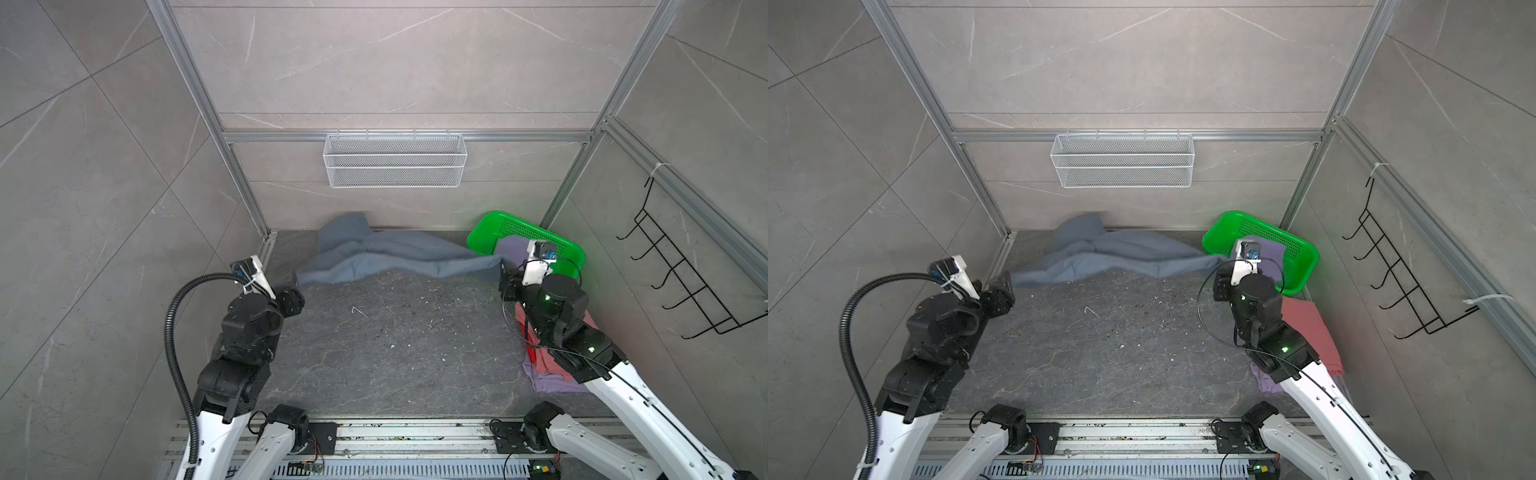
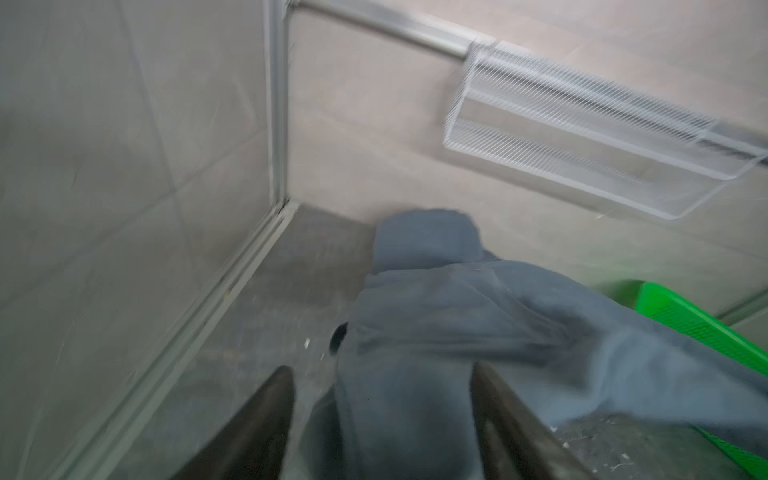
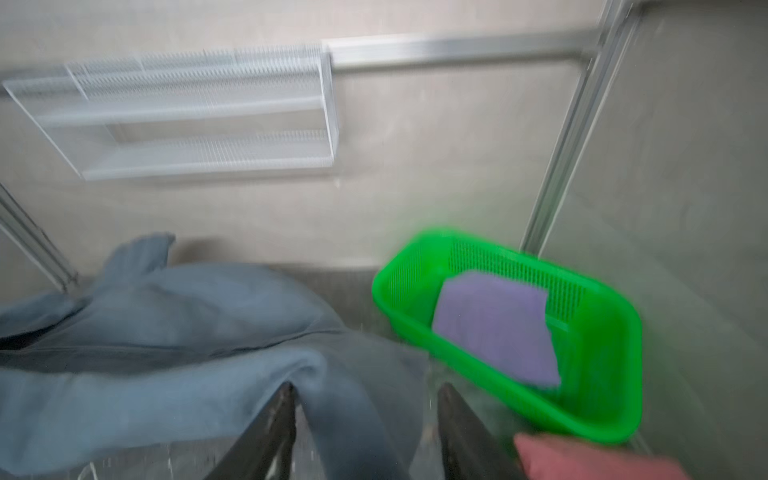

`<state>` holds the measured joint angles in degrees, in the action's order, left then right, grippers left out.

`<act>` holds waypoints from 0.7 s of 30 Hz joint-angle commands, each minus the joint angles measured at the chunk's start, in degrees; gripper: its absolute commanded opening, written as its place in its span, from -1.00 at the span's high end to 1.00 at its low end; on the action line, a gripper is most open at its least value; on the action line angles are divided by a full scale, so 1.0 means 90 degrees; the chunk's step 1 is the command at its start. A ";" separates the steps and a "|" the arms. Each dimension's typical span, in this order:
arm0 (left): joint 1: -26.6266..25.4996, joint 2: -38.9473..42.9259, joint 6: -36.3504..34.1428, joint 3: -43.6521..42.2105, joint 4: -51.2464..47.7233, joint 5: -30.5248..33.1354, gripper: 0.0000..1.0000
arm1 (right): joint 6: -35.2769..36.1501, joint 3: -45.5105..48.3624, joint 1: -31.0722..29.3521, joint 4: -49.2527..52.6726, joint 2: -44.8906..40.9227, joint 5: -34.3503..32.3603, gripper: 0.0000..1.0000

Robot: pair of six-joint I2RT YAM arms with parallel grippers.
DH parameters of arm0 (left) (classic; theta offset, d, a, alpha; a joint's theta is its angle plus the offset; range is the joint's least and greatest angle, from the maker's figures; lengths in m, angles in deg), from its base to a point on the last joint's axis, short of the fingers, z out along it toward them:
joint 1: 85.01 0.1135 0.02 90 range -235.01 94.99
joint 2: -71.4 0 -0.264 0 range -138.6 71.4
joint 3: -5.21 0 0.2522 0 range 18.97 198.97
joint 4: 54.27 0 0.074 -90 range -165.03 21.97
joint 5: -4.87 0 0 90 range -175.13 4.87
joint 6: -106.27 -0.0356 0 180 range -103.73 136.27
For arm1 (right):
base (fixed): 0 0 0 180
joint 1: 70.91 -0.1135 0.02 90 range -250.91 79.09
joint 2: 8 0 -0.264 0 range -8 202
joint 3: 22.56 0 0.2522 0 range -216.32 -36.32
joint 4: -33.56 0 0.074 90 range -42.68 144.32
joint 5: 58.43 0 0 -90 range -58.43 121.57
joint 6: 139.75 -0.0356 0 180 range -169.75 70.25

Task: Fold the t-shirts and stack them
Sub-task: 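Lift the t-shirt with both grippers and lay it flat, pulling toward the robot, then release the t-shirt and raise both grippers above it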

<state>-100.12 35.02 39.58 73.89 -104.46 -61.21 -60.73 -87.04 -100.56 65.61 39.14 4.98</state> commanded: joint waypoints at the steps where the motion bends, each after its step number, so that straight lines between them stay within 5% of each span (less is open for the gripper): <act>1: 0.0014 0.0092 0.1015 -0.0079 -0.1031 0.0705 -0.70 | -0.0972 0.0258 -0.0015 0.0725 -0.0337 0.0419 -0.42; 11: 0.0011 -0.1520 0.0721 -0.0050 -0.0742 -0.1184 -0.69 | -0.1374 0.0213 -0.0016 0.0502 0.0612 0.0525 -0.44; 16: 0.0029 -0.2625 0.0476 -0.0378 0.0215 -0.1446 -0.67 | -0.1364 0.0041 -0.0006 0.0007 0.1822 0.0245 -0.55; 21: 0.0320 -0.4135 0.0220 0.0327 0.0929 -0.1182 -0.63 | -0.1437 -0.0276 0.0168 -0.0604 0.2958 0.0281 -0.59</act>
<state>-99.16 2.08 44.13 72.40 -103.80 -71.83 -72.32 -86.60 -100.08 65.13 62.92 8.46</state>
